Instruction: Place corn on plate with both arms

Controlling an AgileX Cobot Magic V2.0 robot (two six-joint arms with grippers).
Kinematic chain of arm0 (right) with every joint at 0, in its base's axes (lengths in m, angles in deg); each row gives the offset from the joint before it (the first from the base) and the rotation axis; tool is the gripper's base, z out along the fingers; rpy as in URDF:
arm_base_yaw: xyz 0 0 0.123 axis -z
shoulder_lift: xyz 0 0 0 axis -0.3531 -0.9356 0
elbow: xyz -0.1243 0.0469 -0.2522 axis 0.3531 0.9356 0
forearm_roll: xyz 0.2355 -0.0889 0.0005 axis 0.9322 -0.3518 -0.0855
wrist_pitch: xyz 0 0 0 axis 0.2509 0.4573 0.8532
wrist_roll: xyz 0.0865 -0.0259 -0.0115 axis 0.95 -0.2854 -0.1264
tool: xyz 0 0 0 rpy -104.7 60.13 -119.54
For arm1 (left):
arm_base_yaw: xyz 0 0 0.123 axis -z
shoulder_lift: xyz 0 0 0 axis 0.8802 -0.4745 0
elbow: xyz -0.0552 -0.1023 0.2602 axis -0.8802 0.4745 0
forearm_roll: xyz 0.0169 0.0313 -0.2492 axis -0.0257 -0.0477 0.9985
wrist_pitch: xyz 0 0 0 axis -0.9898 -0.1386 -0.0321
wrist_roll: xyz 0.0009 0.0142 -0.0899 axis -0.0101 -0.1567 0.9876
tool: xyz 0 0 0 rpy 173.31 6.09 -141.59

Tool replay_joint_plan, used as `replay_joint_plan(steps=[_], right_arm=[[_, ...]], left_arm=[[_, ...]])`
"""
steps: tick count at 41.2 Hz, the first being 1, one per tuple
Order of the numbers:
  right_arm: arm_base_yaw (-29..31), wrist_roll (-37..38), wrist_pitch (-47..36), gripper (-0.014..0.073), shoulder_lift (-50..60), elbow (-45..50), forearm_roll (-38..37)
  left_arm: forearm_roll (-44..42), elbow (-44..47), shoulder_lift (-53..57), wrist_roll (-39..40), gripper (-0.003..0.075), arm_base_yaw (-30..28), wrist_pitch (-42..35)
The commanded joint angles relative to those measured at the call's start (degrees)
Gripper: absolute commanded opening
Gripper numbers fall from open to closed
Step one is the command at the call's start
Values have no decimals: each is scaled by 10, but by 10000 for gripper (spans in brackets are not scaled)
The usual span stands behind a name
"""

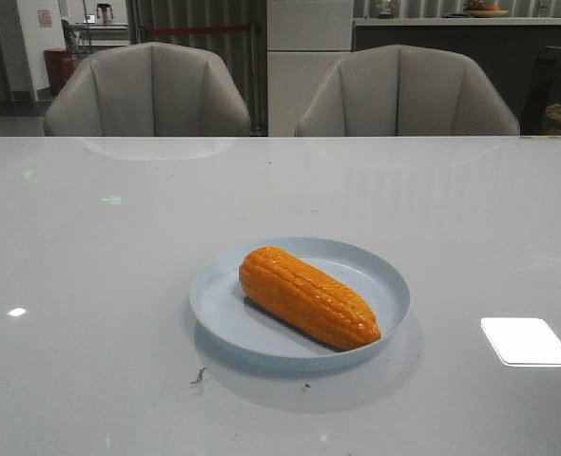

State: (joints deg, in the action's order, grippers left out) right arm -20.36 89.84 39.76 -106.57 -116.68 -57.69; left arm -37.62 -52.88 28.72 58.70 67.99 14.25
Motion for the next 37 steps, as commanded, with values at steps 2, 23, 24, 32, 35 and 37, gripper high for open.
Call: replay_joint_plan(steps=[2, 23, 24, 32, 35, 37], right_arm=[[4, -1, -41, 570, 2, -16, -3], [4, -1, -39, 570, 2, -16, -3], [4, -1, -39, 570, 2, -16, -3], [4, -1, -39, 570, 2, -16, -3], [4, -1, -39, 570, 2, -16, -3], [4, -1, -39, 570, 2, -16, -3]], left_arm=[[6, 43, 73, 6, 103, -13, -85], [43, 218, 301, 6, 103, -52, -47], [43, 219, 302, 6, 103, -52, -49], [43, 220, 311, 6, 103, -52, -52], [43, 220, 311, 6, 103, -52, -60], [43, 220, 311, 0, 103, -52, -67]])
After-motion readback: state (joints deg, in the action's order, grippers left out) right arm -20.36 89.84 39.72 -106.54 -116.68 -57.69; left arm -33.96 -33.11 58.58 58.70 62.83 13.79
